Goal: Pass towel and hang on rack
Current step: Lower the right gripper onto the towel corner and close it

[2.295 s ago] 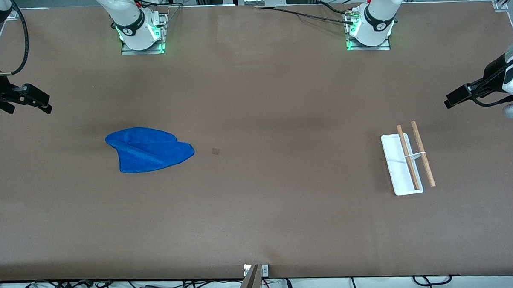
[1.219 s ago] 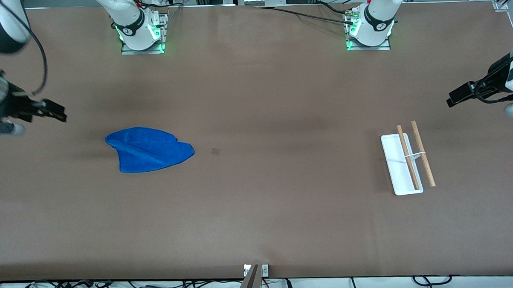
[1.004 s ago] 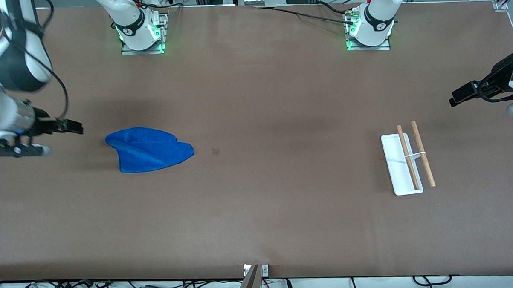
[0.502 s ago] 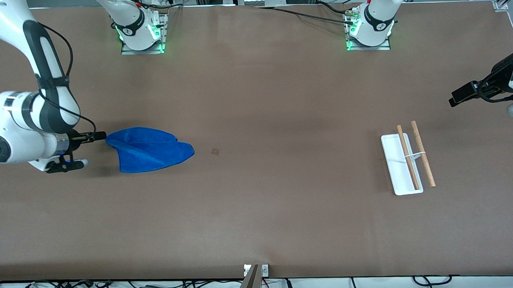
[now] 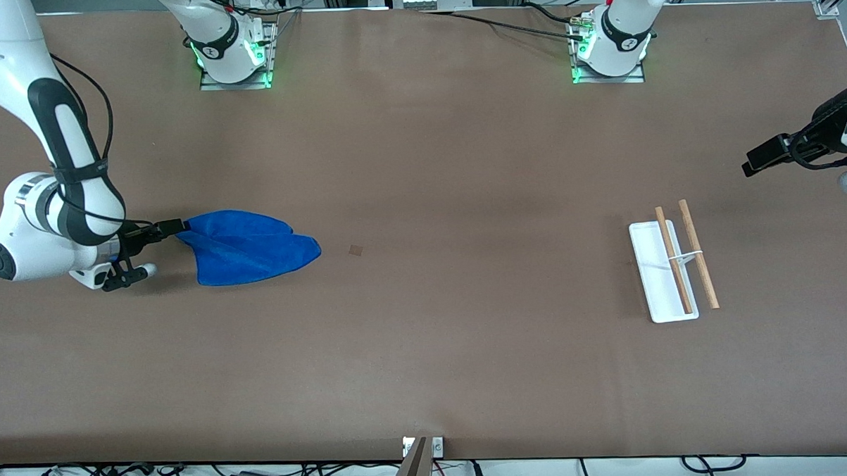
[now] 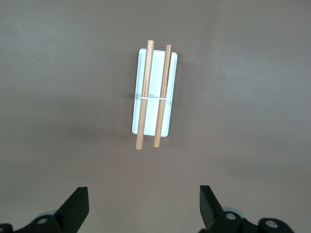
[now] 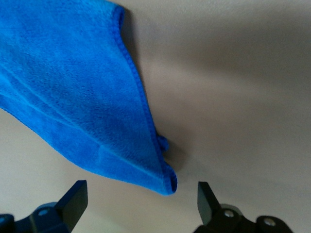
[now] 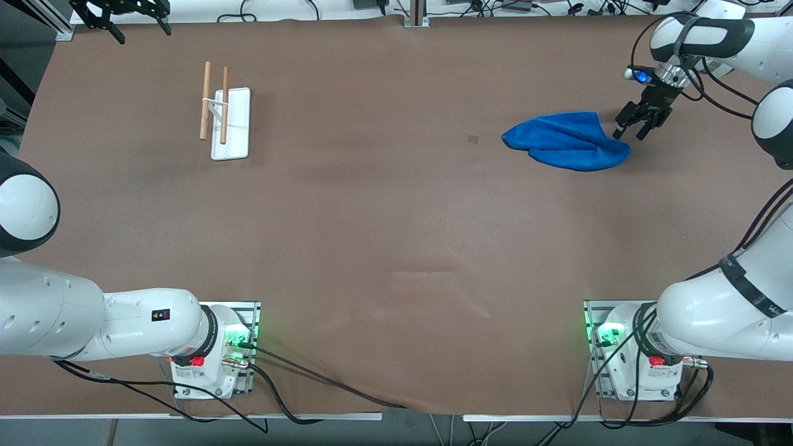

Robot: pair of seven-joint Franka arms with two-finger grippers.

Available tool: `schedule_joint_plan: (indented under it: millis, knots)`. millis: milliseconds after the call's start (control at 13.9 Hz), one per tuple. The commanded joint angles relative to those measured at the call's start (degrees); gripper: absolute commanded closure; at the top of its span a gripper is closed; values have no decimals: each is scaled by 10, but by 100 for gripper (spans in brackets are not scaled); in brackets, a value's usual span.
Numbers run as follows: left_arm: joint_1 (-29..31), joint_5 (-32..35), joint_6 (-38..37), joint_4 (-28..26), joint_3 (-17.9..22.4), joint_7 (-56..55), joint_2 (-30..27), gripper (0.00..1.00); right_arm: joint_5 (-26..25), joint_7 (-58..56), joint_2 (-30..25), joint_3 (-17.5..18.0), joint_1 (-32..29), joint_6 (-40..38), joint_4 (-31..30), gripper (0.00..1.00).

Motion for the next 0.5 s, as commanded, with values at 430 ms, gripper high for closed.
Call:
schedule_joint_plan:
  millis: [430]
  knots:
    - [5,-13,-9,8,0,14,1,0,41,-26,25,5,-12,-8,8,32]
